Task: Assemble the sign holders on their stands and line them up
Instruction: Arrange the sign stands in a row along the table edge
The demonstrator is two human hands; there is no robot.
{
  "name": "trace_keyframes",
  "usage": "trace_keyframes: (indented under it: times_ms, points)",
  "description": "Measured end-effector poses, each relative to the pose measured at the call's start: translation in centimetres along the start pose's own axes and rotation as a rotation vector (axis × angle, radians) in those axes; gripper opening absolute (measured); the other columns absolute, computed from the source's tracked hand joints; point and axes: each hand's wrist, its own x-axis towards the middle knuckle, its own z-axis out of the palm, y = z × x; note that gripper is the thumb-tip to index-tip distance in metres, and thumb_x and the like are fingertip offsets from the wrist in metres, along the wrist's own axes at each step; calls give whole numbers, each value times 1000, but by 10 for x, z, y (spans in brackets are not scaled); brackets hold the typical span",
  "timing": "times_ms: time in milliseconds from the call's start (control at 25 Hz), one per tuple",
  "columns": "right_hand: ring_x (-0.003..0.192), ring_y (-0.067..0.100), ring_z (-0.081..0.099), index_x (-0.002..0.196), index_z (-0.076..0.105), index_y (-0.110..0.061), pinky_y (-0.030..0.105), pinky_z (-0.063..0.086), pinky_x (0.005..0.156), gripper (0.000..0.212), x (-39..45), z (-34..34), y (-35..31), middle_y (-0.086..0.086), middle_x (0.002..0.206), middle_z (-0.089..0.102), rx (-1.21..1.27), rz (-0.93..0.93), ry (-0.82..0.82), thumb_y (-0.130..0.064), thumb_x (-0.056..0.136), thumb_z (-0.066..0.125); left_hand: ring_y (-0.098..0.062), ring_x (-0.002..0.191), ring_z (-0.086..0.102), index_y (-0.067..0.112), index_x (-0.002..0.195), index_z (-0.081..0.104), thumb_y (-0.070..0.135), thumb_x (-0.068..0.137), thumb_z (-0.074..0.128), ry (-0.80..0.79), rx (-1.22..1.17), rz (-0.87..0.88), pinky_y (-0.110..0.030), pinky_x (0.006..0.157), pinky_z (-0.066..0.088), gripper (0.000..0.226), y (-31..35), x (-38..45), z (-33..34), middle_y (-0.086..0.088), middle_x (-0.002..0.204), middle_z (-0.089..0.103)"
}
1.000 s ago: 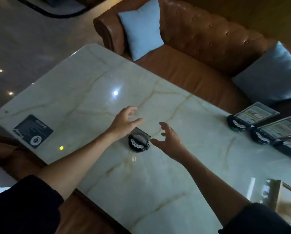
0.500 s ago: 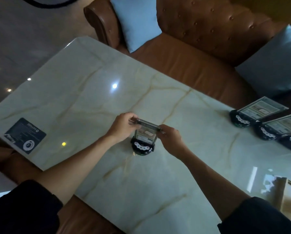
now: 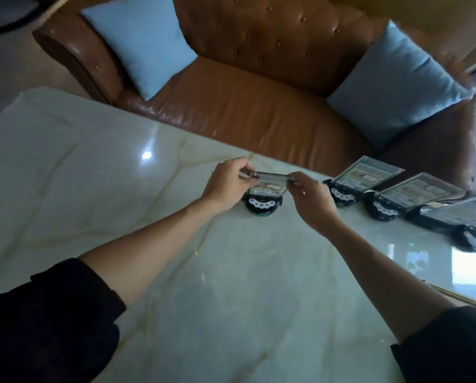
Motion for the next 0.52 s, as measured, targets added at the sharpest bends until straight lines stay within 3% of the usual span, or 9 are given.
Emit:
trace_keyframes:
  times_ms: [200,400,520]
  points:
    - [78,32,66,93,61,-13,46,55,68,13,42,-40,40,10,86,71,-24,84,92,-24,94,54,-15,80,68,23,78,63,12,78,80,-31,14,101,-33,75,56,20,35,66,46,6,83,69]
    - [66,28,59,81,55,-19,31,41,49,13,58,-45,62,1,70,61,-44,164,104,-22,93,52,-18,85,66,15,86,69,14,82,77,-59,27,107,-28,72,49,9,40,94,74,0,88,71]
    - [72,29,61,87,56,-17,32,45,55,9,64,-43,69,2,77,64,11,212,75,-18,90,47,-17,89,67,11,94,71,9,85,72,-50,14,80,-32,81,52,10,44,101,79,-6,96,73]
